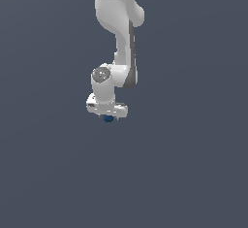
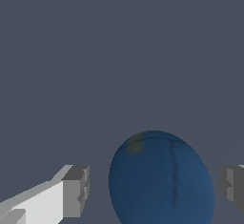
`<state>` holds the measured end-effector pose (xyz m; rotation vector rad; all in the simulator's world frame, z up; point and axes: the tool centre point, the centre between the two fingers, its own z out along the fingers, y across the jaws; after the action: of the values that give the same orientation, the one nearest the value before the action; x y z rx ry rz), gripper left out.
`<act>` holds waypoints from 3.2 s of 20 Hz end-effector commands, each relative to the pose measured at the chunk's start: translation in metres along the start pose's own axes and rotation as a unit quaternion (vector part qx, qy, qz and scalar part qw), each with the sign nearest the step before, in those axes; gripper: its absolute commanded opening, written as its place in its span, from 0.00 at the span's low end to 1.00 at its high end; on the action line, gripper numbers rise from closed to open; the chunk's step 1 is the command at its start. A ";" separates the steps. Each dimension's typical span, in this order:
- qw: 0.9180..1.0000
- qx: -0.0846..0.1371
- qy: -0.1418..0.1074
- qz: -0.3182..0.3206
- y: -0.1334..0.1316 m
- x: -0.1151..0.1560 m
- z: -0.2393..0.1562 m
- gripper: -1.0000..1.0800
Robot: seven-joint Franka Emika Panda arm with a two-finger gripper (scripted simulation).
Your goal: Pick up the object and move it to a goal position.
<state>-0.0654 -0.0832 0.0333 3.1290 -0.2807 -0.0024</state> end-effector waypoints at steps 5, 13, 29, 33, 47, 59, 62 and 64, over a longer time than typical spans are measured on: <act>1.000 0.000 0.001 0.000 0.000 0.001 0.002 0.00; 1.000 0.000 0.001 0.000 0.000 0.001 0.001 0.00; 1.000 0.000 0.001 0.000 -0.032 0.026 -0.073 0.00; 1.000 -0.001 0.001 0.001 -0.047 0.039 -0.109 0.00; 1.000 0.000 0.001 0.000 -0.102 0.087 -0.235 0.00; 1.000 0.000 0.001 0.000 -0.125 0.110 -0.287 0.00; 1.000 0.000 0.001 0.000 -0.128 0.113 -0.292 0.00; 1.000 0.000 0.001 0.000 -0.129 0.114 -0.294 0.00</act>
<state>0.0689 0.0224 0.3250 3.1288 -0.2809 -0.0008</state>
